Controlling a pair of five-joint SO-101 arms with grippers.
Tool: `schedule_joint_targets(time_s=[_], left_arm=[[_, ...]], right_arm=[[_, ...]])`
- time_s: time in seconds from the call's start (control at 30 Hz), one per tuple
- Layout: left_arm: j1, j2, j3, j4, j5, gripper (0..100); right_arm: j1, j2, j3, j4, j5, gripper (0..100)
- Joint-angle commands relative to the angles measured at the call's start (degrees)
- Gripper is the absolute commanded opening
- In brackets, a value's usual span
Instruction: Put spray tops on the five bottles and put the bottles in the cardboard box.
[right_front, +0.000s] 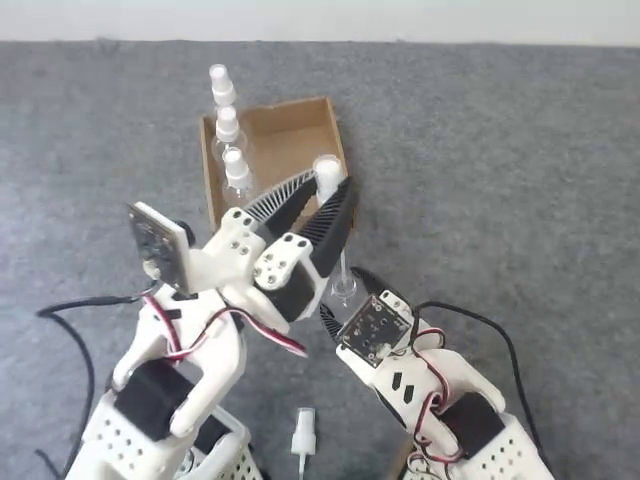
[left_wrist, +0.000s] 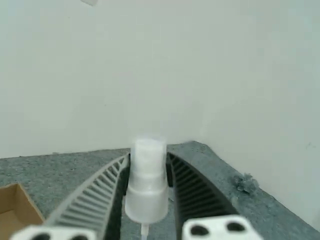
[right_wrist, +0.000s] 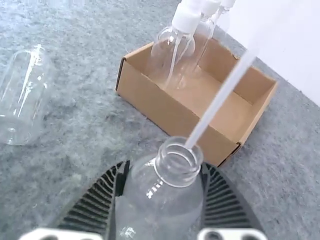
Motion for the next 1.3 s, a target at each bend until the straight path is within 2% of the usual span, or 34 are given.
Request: schedule_joint_targets(time_s=[0.0, 0.5, 0.73, 1.27], left_arm=[[0.26, -0.62, 0.13, -1.93, 0.44, 1], [0.18, -0.26, 2.59, -2.29, 0.26, 1], [0.09, -0.62, 7.08, -10.73, -2.11, 1], [-0.44, -0.62, 6.29, -10.81, -2.55, 1]], right_arm=[[-0.57, -1.19, -0.88, -1.54, 0.70, 7.6], [-0.57, -1.19, -1.05, -1.27, 0.70, 7.6], [-0.57, -1.19, -0.88, -1.27, 0.70, 7.6], [-0.75, -1.19, -0.70, -1.36, 0.70, 7.6]])
